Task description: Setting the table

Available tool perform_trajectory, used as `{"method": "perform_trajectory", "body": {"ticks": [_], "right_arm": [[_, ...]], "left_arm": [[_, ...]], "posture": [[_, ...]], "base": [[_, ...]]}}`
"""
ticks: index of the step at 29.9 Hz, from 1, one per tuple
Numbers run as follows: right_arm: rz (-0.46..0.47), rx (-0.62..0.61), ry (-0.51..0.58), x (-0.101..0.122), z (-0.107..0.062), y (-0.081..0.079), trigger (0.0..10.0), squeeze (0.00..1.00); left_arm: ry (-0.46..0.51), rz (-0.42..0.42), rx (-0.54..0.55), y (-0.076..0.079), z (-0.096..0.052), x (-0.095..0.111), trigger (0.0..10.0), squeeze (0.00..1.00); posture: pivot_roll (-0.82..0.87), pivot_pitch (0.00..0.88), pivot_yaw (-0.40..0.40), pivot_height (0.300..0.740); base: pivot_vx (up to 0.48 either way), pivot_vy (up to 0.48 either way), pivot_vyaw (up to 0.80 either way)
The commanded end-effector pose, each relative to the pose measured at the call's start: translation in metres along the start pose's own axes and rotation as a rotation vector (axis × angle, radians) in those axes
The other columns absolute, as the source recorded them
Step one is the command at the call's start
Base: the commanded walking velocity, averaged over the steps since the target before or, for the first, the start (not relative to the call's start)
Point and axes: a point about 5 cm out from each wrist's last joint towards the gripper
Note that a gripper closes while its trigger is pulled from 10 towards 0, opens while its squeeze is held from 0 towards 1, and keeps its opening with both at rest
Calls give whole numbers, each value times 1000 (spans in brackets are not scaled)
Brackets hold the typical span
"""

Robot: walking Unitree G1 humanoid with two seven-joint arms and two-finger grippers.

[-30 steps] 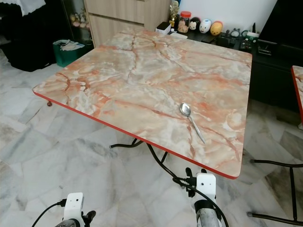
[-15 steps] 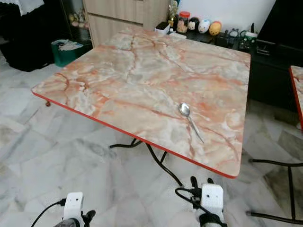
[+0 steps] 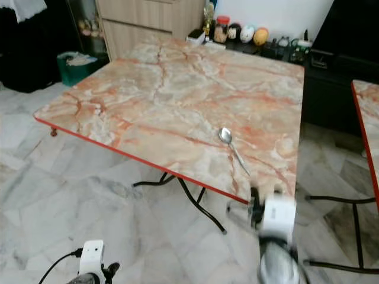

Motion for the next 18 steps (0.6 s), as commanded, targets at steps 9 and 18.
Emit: {"method": "perform_trajectory", "body": {"ticks": [9, 18], "right_arm": [[49, 107, -34, 8, 65, -30, 10000, 0], [79, 90, -1, 16, 83, -37, 10000, 0]], "left_arm": [[-7, -23, 17, 2, -1, -4, 10000, 0], [75, -23, 55, -25, -2, 9, 10000, 0]], "posture": [[-71, 0, -52, 740], [-71, 0, -41, 740]], "base": [[0, 0, 0], [0, 0, 0]]}}
Point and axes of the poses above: a point about 5 cm out from each wrist's last joint towards the gripper, its own z axis pointing out of the wrist towards the gripper, its own x axis along the axis of the wrist's last joint, y = z × x, and after that the axes turned 10 degrees about z, right-handed
